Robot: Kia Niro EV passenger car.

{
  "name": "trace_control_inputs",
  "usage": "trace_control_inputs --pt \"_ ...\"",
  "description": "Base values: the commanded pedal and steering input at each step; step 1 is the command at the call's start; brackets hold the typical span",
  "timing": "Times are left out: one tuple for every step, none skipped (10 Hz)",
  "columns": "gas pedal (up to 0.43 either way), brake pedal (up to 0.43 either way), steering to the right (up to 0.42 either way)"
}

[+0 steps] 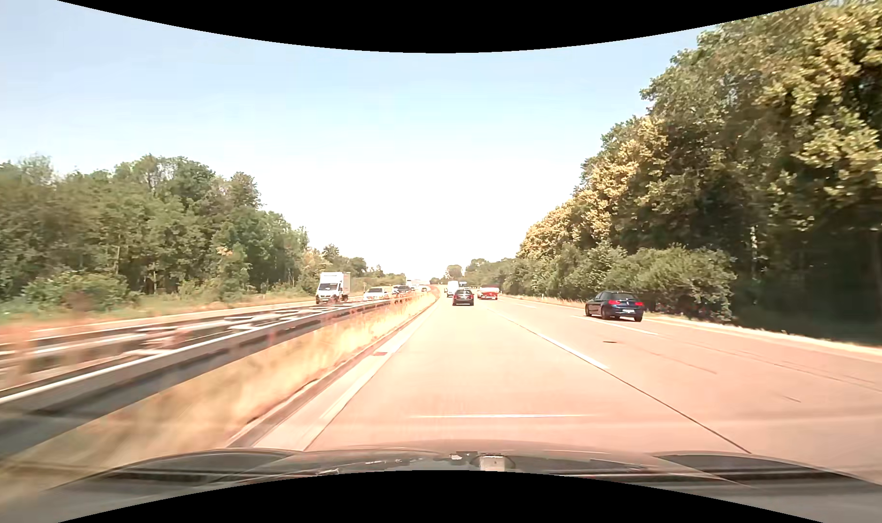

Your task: Follow the waypoints while adhering to traffic rules and regulations

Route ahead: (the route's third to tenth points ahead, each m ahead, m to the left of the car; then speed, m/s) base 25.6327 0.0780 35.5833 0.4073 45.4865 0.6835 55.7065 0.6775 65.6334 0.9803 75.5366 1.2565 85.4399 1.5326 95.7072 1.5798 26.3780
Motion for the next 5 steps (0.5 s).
trace_control_inputs --pt "0.118 0.0 -0.001" --pt "0.13 0.0 -0.001" --pt "0.138 0.0 -0.001" --pt "0.15 0.0 -0.001" --pt "0.157 0.0 -0.001"
